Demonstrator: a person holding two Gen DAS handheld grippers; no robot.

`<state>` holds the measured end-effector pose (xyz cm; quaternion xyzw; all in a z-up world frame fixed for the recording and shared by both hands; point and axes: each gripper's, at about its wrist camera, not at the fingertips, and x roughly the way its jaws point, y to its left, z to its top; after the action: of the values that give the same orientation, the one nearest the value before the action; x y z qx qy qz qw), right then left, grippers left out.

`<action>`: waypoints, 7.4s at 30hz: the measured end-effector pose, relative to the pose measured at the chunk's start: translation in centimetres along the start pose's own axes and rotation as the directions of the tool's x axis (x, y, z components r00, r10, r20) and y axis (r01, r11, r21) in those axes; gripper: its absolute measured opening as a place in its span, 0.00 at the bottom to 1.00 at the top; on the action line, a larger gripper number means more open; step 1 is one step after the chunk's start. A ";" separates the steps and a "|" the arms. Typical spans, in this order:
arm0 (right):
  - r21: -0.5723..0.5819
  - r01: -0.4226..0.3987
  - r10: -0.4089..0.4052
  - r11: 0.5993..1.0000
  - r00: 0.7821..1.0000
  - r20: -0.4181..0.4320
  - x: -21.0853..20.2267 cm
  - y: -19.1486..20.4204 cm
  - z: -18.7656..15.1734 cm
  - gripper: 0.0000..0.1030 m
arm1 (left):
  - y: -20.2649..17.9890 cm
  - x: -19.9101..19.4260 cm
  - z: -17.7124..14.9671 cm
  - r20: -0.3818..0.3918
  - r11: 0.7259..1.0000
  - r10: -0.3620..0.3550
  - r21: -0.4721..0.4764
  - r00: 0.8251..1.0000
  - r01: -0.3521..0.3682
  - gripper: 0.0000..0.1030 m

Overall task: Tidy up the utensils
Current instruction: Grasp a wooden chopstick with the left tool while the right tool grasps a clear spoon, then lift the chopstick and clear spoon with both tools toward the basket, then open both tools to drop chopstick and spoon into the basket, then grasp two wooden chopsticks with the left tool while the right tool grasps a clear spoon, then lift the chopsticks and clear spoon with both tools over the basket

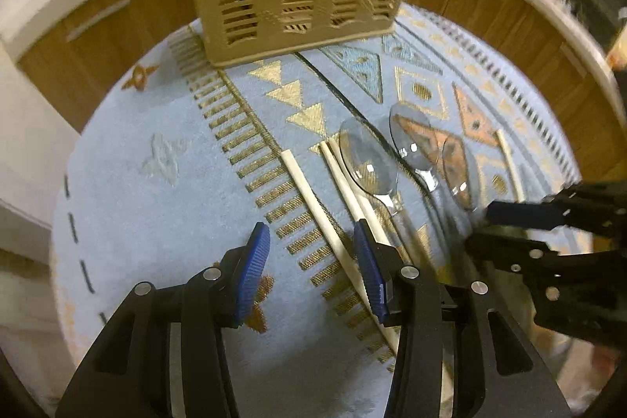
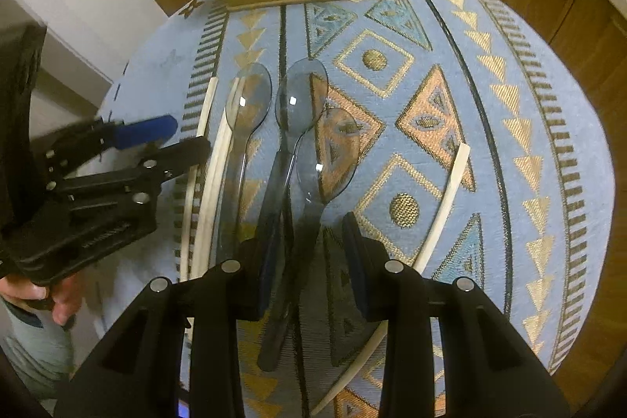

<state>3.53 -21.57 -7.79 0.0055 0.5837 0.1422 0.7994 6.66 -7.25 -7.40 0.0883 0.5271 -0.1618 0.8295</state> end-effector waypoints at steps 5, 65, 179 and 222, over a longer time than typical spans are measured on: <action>-0.042 0.069 -0.067 0.997 0.997 0.033 0.1 1.1 -0.3 0.29 | -0.8 0.1 -0.2 0.006 0.997 0.045 0.056 0.999 -0.045 0.35; -0.077 -0.074 0.102 0.994 0.875 0.474 -13.4 -2.0 8.8 0.10 | 4.9 -16.8 7.2 0.671 0.973 -0.100 -0.090 0.735 0.214 0.04; 0.085 -0.098 0.085 0.992 0.985 0.148 -1.5 -3.3 4.0 0.35 | 0.0 -1.0 -1.2 0.013 0.998 -0.049 0.051 0.999 0.049 0.14; -0.117 0.024 -0.024 0.993 1.000 0.002 0.4 -0.2 5.3 0.10 | 2.2 -3.5 -1.5 0.040 0.994 -0.053 0.099 0.998 0.049 0.09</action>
<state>8.71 -20.83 -6.54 -0.0483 0.5741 0.1665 0.8002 4.79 -4.14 -5.00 0.1120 0.5031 -0.2102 0.8308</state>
